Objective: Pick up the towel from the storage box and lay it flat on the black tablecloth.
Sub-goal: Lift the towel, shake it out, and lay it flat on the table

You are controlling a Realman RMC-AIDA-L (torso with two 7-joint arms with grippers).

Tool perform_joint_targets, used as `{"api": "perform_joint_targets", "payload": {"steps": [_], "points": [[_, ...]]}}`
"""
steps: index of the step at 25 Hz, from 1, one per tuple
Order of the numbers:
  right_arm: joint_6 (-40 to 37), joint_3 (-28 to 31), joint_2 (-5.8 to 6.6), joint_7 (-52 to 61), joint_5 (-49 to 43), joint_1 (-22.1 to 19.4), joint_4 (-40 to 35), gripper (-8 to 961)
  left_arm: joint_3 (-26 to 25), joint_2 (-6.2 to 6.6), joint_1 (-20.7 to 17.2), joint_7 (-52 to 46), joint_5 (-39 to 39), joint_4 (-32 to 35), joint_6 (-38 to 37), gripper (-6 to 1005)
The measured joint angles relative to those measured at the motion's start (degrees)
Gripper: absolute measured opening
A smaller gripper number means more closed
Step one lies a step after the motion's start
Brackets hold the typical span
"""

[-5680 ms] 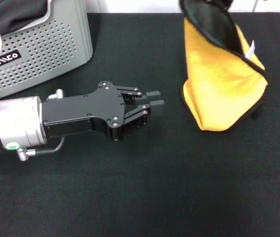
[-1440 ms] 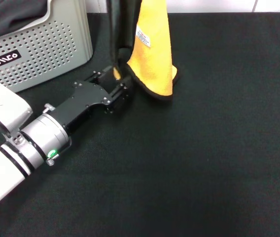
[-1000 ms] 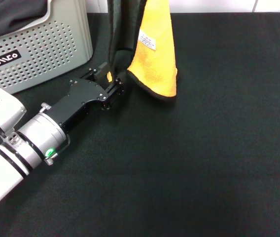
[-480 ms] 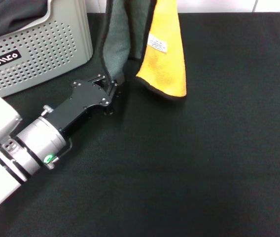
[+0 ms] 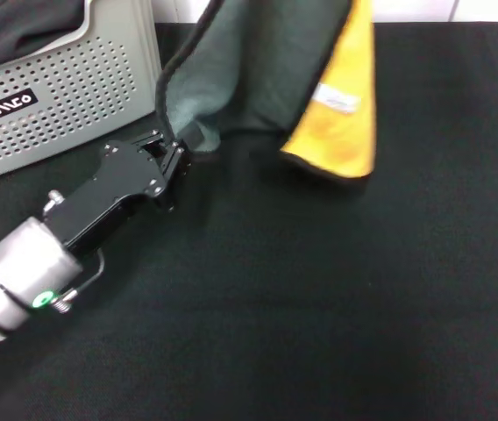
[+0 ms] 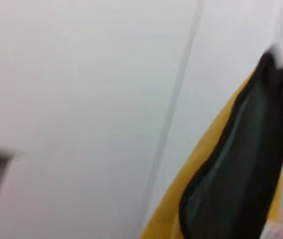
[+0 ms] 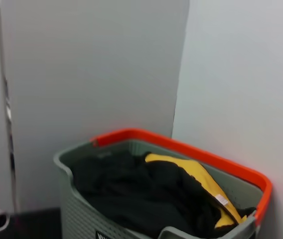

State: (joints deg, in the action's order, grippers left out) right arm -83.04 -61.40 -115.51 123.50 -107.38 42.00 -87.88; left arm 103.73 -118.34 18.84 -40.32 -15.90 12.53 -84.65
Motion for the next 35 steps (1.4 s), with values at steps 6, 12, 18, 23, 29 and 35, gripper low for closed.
{"api": "perform_joint_targets", "payload": {"steps": [6,12,18,23,29,35], "points": [[-8.92,6.83,0.13,-4.68,16.83,-11.4,1.11,106,-0.21,6.2,0.03,-2.09,-5.35,-0.85,-20.72,30],[-22.46,11.25,0.19,-8.99,32.47,-17.58,13.47,111,-0.22,13.14,0.39,-6.48,-8.28,2.82,-31.98,29],[-34.04,11.82,-0.17,-13.06,36.78,-19.33,30.84,115,-0.33,18.56,1.36,-12.78,-17.28,8.38,-31.99,28],[-39.65,11.34,-0.22,-16.68,37.54,-19.75,44.29,119,-0.36,22.71,2.77,-19.07,-23.27,11.05,-32.14,27],[-38.15,7.46,-0.36,-17.8,37.11,-21.59,49.09,123,-1.38,25.78,5.28,-25.2,-27.01,11.08,-31.83,26],[-21.05,1.29,-0.03,-28.05,33.94,-18.02,55.78,128,-8.8,24.89,6.11,-28.04,-34.41,9.93,-24.71,23]]}}
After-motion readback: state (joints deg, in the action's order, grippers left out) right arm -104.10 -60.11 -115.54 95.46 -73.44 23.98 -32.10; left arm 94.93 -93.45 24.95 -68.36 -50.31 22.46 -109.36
